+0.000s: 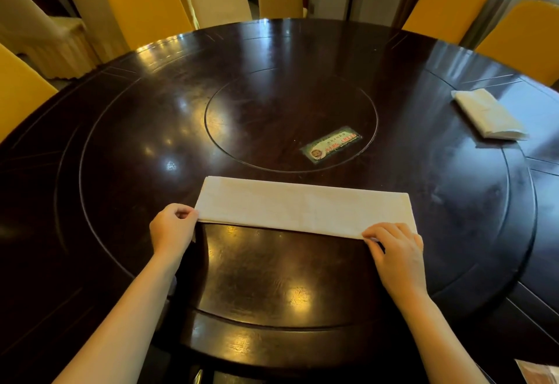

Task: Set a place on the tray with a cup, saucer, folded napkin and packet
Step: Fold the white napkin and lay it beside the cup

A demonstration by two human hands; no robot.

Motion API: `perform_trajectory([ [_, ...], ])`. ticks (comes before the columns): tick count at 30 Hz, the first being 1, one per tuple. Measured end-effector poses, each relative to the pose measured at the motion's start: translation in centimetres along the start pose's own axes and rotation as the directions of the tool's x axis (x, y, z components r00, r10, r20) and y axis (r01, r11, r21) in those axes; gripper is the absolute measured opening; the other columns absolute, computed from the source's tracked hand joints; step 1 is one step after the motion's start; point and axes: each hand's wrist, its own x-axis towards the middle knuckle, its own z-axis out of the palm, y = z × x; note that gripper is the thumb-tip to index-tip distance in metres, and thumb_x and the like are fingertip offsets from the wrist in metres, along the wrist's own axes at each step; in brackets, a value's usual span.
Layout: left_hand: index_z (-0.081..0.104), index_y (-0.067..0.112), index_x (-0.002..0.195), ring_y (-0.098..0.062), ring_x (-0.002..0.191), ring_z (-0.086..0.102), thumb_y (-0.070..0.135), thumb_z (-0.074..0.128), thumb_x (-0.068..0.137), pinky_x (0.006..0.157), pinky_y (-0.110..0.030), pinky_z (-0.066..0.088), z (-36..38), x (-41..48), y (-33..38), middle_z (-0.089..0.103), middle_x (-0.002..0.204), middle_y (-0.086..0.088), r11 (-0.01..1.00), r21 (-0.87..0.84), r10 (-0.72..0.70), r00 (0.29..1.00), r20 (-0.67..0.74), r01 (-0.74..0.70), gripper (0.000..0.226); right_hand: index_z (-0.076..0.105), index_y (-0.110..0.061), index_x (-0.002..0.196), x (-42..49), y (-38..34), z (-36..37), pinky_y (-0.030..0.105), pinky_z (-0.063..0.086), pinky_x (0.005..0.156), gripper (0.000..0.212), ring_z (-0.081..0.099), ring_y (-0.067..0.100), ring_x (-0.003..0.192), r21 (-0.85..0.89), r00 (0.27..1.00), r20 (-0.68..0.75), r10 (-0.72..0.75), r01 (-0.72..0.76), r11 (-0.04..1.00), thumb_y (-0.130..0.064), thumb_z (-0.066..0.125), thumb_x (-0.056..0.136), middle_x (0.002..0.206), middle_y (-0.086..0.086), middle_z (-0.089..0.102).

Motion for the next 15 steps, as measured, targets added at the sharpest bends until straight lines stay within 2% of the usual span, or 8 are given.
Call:
perform_trajectory([
  [3, 0.066, 0.016, 0.079, -0.015, 0.078, 0.053, 0.018, 0.061, 0.082, 0.067, -0.030, 0.040, -0.2, 0.3, 0.2, 0.058, 0.075, 0.007, 0.999, 0.037, -0.005, 1.000, 0.016, 0.005, 0.006, 0.071, -0.016, 0.080, 0.3, 0.3, 0.0, 0.035, 0.033, 0.079, 0.010, 0.059, 0.024, 0.085, 0.012, 1.000, -0.017, -0.022, 0.022, 1.000, -0.006, 0.071, 0.079, 0.085, -0.001, 0.069],
  [7, 0.064, 0.015, 0.079, -0.016, 0.078, 0.052, 0.016, 0.059, 0.083, 0.066, -0.030, 0.037, -0.4, -0.3, -0.2, 0.056, 0.073, 0.007, 0.991, 0.111, 0.073, 0.997, 0.040, -0.077, 0.006, 0.072, -0.016, 0.081, 0.2, 0.7, 0.0, 0.034, 0.034, 0.080, 0.010, 0.058, 0.023, 0.086, 0.015, 0.999, -0.045, -0.031, 0.031, 0.999, -0.007, 0.070, 0.080, 0.085, -0.001, 0.070],
  [12, 0.062, 0.013, 0.081, -0.018, 0.082, 0.051, 0.015, 0.059, 0.085, 0.068, -0.032, 0.037, -0.4, -0.6, -0.3, 0.062, 0.087, -0.004, 0.974, 0.167, 0.146, 0.988, 0.052, -0.152, 0.005, 0.072, -0.016, 0.081, 0.0, 0.8, 0.2, 0.035, 0.037, 0.081, 0.010, 0.058, 0.023, 0.086, 0.024, 0.997, -0.065, -0.038, 0.040, 0.999, -0.006, 0.070, 0.080, 0.085, -0.001, 0.070],
  [15, 0.062, 0.009, 0.091, -0.024, 0.089, 0.053, 0.015, 0.060, 0.084, 0.074, -0.036, 0.043, -0.6, -1.0, 0.0, 0.063, 0.098, -0.011, 0.962, 0.216, 0.154, 0.986, 0.065, -0.165, 0.009, 0.070, -0.015, 0.082, -0.1, 0.7, 0.1, 0.035, 0.039, 0.085, 0.011, 0.057, 0.022, 0.089, 0.051, 1.000, -0.022, -0.003, 0.004, 0.999, -0.005, 0.070, 0.079, 0.088, 0.000, 0.068],
])
